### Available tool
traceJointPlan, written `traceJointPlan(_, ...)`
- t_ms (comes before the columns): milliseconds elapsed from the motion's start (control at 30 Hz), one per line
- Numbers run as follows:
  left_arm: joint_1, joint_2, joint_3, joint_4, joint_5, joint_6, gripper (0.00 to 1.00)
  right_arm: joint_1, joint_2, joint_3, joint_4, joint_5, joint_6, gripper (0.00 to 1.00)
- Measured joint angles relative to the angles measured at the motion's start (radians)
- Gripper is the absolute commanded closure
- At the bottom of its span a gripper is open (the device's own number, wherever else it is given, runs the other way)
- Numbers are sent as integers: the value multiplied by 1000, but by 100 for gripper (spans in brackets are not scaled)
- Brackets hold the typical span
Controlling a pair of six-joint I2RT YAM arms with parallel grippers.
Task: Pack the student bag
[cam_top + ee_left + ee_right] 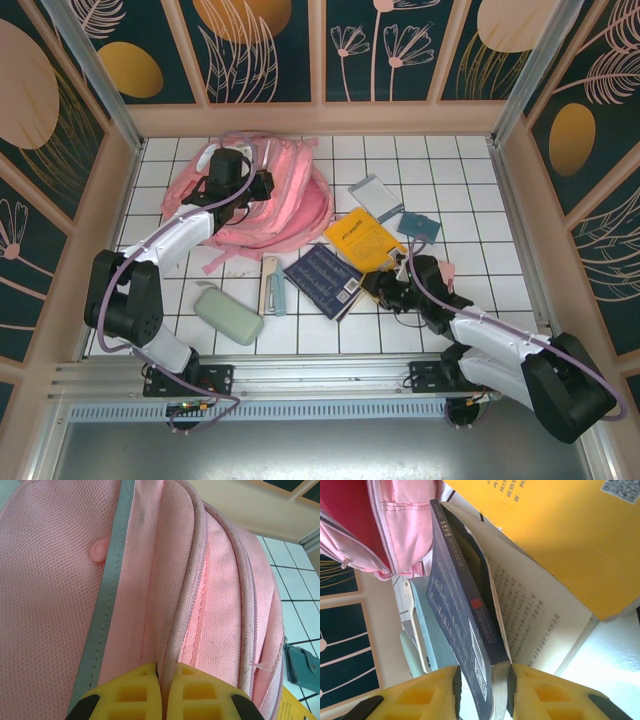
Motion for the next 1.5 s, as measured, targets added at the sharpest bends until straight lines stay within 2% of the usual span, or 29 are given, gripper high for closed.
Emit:
traceJointPlan(167,-10,0,0,0,2,0,100,2,30,27,34,-11,3,64)
traceJointPlan(567,-19,0,0,0,2,0,100,64,277,208,144,-42,-29,62)
traceJointPlan(833,-22,0,0,0,6,0,100,117,389,264,143,-44,-45,62)
traceJointPlan(900,-23,0,0,0,6,0,100,140,409,294,106,-32,-59,58)
traceJointPlan(1100,-25,0,0,0,2,-1,100,183,321,280,-5,-27,-93,38)
traceJointPlan(1233,-25,0,0,0,3,-1,100,277,223,275,-92,-30,-91,30)
traceJointPlan(1367,-25,2,0,0,5,-5,100,380,173,236,-103,7,9,28)
traceJointPlan(1500,-25,5,0,1,6,-8,100,402,170,180,-102,85,147,26)
